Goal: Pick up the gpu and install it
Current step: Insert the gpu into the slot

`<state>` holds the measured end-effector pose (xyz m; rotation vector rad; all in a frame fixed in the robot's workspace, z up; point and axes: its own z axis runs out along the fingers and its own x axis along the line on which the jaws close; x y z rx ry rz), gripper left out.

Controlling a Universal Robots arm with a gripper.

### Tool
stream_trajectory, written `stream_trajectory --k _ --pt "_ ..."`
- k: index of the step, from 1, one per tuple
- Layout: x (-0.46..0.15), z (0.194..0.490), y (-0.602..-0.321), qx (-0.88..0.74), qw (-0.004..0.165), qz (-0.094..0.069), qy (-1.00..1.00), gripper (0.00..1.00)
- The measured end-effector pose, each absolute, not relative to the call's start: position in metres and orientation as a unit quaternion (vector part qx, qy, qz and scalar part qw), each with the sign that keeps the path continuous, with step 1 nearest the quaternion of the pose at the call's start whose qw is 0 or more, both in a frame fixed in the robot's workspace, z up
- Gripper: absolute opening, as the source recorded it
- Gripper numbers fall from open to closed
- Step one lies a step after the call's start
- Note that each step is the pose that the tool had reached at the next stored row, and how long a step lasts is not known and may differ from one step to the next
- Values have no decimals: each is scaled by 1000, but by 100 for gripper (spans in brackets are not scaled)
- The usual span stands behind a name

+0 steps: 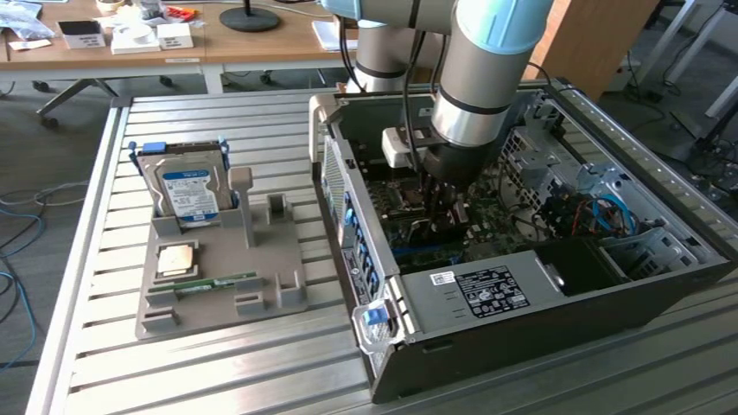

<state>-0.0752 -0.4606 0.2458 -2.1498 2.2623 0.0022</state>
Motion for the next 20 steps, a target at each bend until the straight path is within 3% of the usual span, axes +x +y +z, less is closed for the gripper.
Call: stream_trajectory --k 20 --pt "-75 246 -461 -689 9 2 725 27"
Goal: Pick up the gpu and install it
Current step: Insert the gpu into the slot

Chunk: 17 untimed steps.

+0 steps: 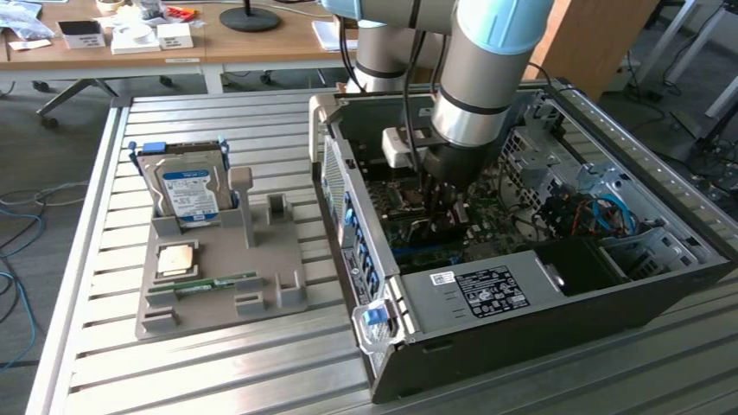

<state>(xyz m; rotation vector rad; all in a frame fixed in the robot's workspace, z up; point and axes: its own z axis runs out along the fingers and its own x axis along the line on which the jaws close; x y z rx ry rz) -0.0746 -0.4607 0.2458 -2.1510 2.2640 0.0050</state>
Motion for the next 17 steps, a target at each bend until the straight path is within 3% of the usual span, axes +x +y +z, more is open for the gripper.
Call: stream_trajectory --k 17 --pt "-73 252 -461 -689 9 2 725 27"
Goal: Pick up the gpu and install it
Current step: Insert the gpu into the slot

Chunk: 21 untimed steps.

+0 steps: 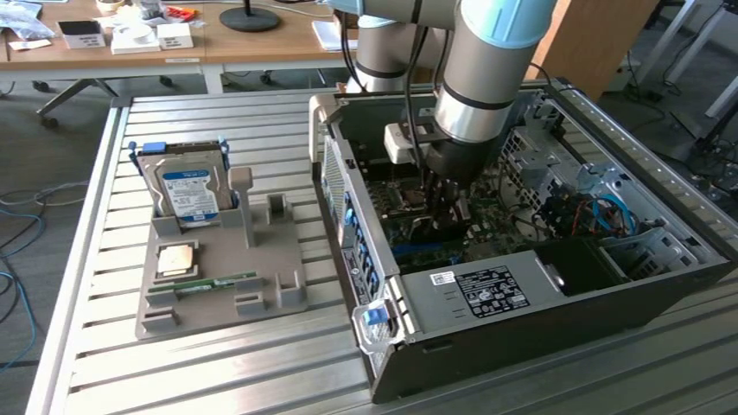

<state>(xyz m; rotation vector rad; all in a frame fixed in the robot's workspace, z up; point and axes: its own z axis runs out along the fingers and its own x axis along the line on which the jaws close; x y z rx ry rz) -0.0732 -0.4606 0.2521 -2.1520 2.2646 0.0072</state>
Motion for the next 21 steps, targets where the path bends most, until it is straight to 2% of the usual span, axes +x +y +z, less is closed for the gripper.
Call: stream_trajectory --k 21 --pt "-74 253 -461 -687 8 1 727 27"
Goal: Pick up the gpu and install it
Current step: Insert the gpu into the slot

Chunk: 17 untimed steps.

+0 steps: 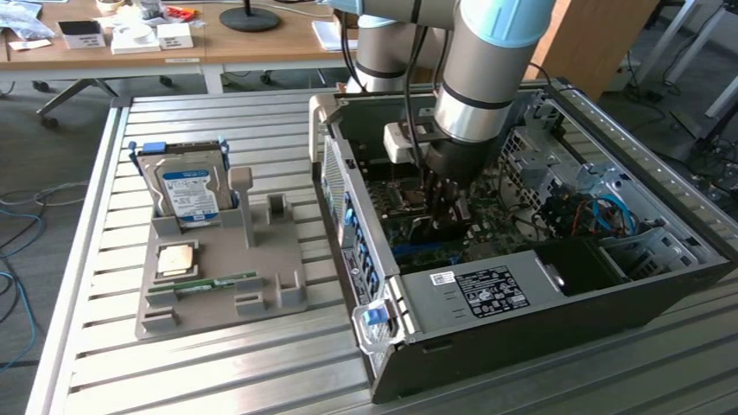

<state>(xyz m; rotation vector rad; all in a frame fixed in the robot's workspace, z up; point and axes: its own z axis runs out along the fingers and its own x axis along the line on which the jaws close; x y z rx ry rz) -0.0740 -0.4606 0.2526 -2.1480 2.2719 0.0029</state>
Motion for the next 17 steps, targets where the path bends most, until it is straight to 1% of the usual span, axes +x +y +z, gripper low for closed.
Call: stream_trajectory --k 17 --pt "-74 252 -461 -693 6 -1 721 27"
